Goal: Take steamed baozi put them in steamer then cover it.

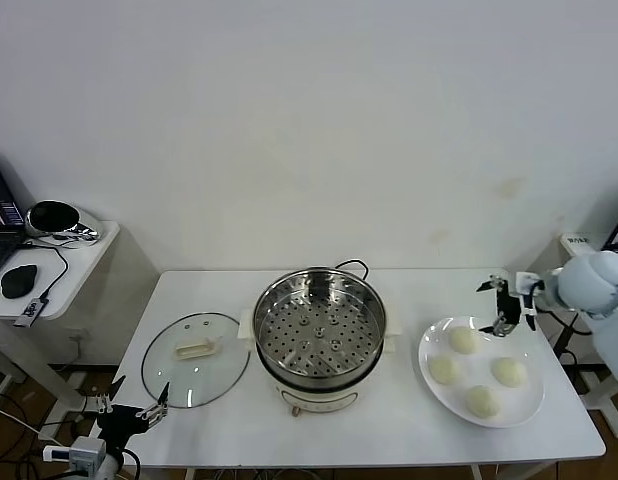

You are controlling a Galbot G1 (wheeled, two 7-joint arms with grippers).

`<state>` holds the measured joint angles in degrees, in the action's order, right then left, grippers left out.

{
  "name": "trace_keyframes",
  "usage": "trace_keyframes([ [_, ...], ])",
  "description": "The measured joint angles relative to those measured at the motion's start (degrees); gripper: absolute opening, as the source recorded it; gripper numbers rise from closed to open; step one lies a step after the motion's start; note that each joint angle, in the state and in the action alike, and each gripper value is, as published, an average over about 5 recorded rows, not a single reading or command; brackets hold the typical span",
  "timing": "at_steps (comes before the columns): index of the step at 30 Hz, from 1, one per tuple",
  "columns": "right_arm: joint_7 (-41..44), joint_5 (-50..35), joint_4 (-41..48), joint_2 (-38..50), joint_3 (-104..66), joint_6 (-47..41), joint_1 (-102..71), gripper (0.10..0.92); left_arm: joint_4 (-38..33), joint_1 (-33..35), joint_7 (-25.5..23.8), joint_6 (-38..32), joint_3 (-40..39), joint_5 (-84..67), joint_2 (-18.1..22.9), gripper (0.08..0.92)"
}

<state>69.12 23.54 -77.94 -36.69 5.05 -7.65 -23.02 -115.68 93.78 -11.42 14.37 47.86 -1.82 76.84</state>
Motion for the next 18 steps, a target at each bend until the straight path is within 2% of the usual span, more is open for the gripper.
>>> trace_keyframes([
  [18,-2.6,8.9,16.5,-10.4,6.7,6.3,5.5,0.823,1.4,-0.4,0.1,-0.3,-0.5,1.3,0.8,0.823],
])
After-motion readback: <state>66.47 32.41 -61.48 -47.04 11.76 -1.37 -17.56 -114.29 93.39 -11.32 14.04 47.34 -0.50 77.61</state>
